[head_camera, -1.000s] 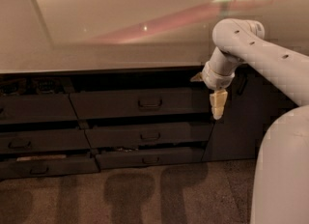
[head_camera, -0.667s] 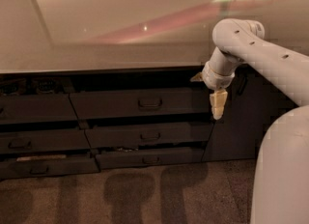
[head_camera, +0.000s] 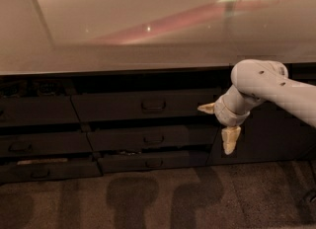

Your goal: Open top drawer

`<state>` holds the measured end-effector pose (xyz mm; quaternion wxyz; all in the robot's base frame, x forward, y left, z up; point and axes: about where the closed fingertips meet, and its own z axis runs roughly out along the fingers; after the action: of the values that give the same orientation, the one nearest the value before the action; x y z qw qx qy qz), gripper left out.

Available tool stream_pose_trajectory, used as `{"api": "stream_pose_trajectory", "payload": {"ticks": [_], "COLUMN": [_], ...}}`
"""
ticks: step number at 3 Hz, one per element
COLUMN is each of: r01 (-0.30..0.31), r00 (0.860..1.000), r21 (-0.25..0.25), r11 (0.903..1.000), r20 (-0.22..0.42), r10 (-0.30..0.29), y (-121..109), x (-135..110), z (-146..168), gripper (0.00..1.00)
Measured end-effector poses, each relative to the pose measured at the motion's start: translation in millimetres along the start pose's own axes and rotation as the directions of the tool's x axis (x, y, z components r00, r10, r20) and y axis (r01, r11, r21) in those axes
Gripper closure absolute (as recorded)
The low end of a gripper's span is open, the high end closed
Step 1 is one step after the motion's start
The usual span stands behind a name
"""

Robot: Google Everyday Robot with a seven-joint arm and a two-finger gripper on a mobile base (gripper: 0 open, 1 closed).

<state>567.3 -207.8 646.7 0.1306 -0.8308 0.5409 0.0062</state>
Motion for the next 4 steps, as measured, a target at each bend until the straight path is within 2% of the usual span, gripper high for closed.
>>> {"api": "stream_pose_trajectory", "payload": {"ticks": [1, 2, 3, 4], "r01": [-0.001, -0.023, -0.046, -0.084], "r00": [1.000, 0.998, 0.995, 0.994], "r21": [0.000, 0.021, 0.043, 0.004], "r11": [1.0000, 0.9995, 0.9980, 0.9965], "r20": [-0.002, -0.050, -0.087, -0.077], "r10": [0.001, 0.024, 0.049, 0.084], "y": [-0.3, -30.8, -55.3, -63.7], "x": [0.2, 13.1, 33.8, 60.1], "z": [0.1, -23.7, -31.4, -6.3], "gripper": [0.00, 0.00, 0.00, 0.00]}}
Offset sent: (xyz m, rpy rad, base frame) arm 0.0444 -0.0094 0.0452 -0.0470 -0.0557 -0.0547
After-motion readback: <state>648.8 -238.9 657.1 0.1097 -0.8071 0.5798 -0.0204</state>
